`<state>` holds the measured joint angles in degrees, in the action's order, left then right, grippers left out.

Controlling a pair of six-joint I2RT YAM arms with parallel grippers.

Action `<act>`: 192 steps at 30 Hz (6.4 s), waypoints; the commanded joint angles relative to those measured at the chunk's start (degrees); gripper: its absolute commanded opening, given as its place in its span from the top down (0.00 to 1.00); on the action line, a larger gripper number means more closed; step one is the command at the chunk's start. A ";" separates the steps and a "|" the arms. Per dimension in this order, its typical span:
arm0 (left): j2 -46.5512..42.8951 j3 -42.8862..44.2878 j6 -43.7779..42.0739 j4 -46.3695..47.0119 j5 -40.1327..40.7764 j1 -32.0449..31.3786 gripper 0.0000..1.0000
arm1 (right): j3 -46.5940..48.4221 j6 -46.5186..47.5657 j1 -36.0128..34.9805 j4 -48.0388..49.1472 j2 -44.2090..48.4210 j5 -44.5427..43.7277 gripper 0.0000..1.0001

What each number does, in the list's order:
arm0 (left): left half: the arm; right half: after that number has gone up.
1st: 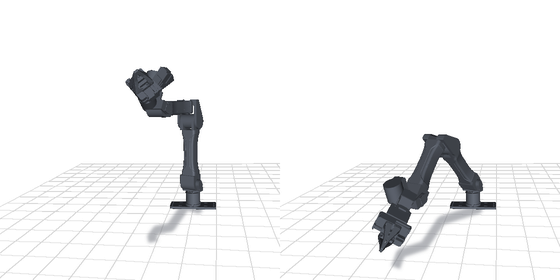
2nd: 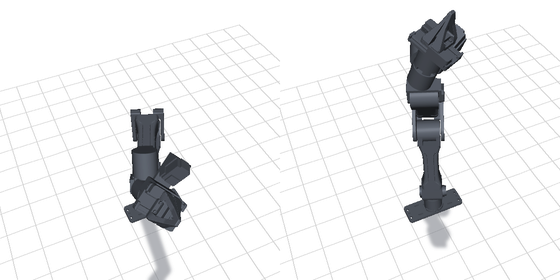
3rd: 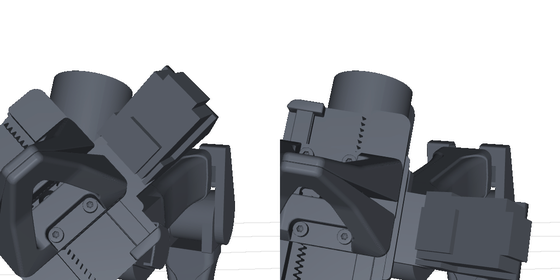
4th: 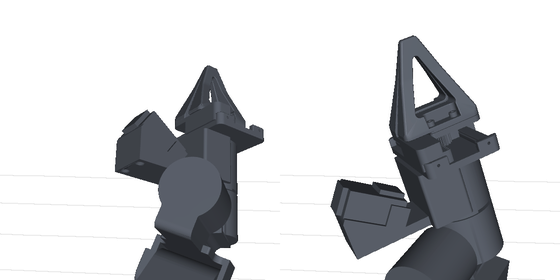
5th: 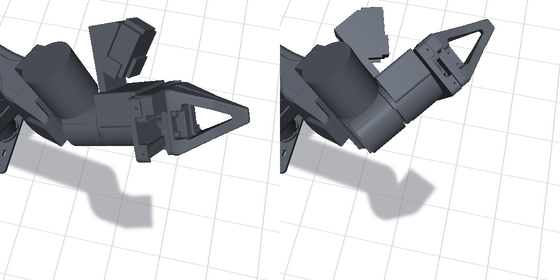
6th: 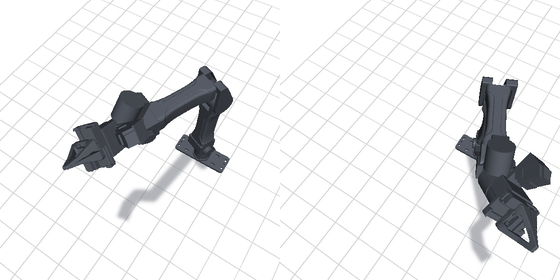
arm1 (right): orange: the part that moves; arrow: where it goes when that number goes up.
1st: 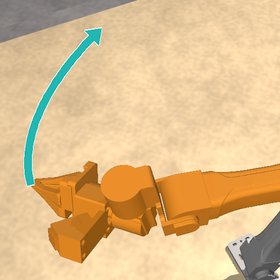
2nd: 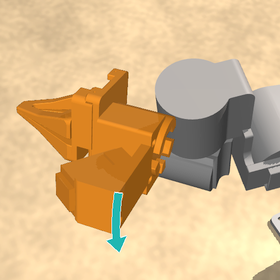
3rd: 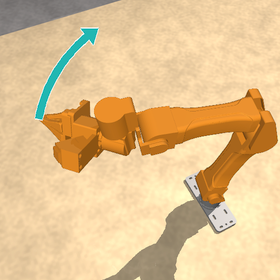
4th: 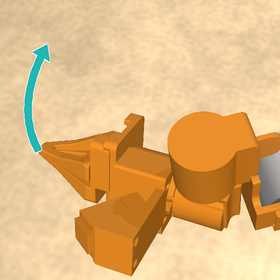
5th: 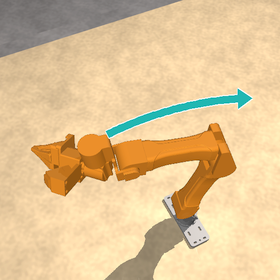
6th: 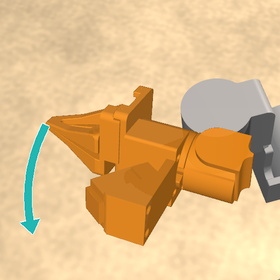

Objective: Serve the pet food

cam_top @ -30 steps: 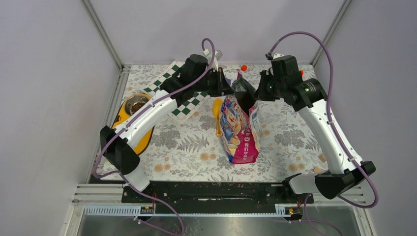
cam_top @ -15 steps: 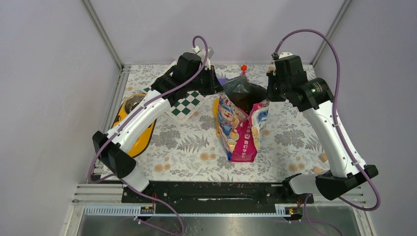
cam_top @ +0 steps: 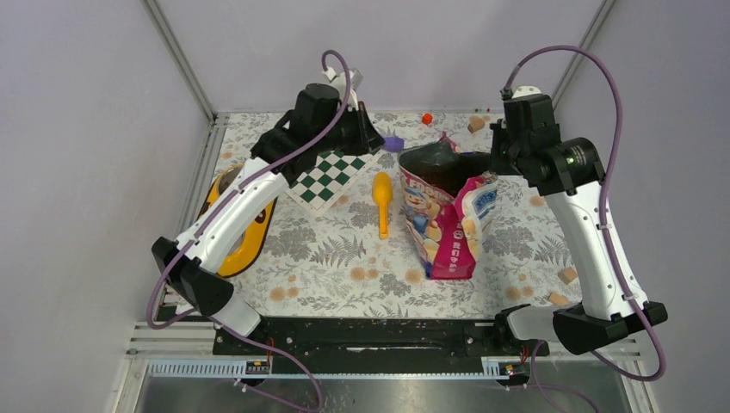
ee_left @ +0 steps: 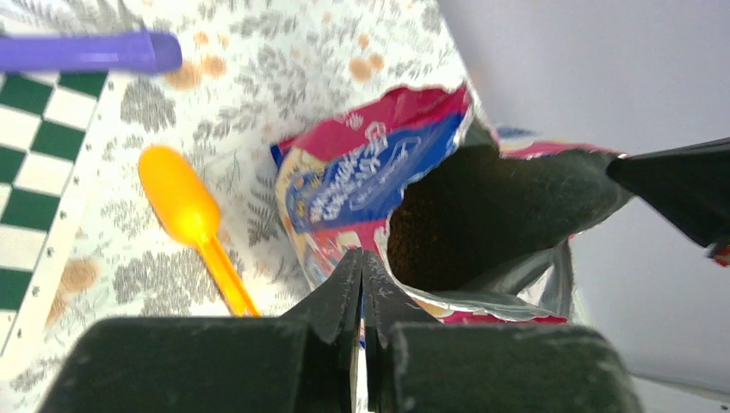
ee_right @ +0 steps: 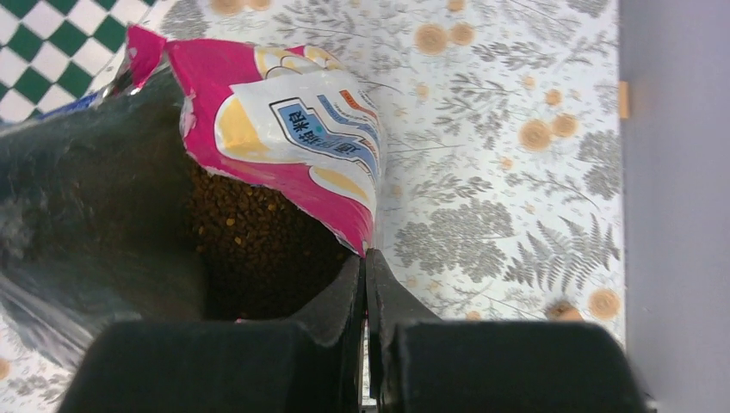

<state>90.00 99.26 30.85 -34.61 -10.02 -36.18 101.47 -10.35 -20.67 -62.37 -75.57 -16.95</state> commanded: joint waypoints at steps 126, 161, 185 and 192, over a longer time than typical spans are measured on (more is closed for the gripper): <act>12.16 -1.51 -2.43 3.02 -3.39 2.52 1.00 | -13.54 -9.84 12.83 32.07 12.64 39.76 0.01; -5.95 -11.54 51.78 91.50 -62.99 12.13 1.00 | 4.01 -31.52 1.57 83.44 -5.58 74.62 0.24; -8.26 -16.60 50.21 91.16 -63.97 9.91 0.98 | 12.61 -18.03 -5.42 67.35 -11.15 70.37 0.55; -9.97 -16.24 40.29 79.11 -60.84 10.23 0.50 | 11.65 -19.70 -5.60 68.12 -10.15 69.42 1.00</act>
<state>83.57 82.02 79.66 52.27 -73.56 -25.89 111.68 -29.80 -25.87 2.98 -86.56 53.63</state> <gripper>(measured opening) 0.372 0.051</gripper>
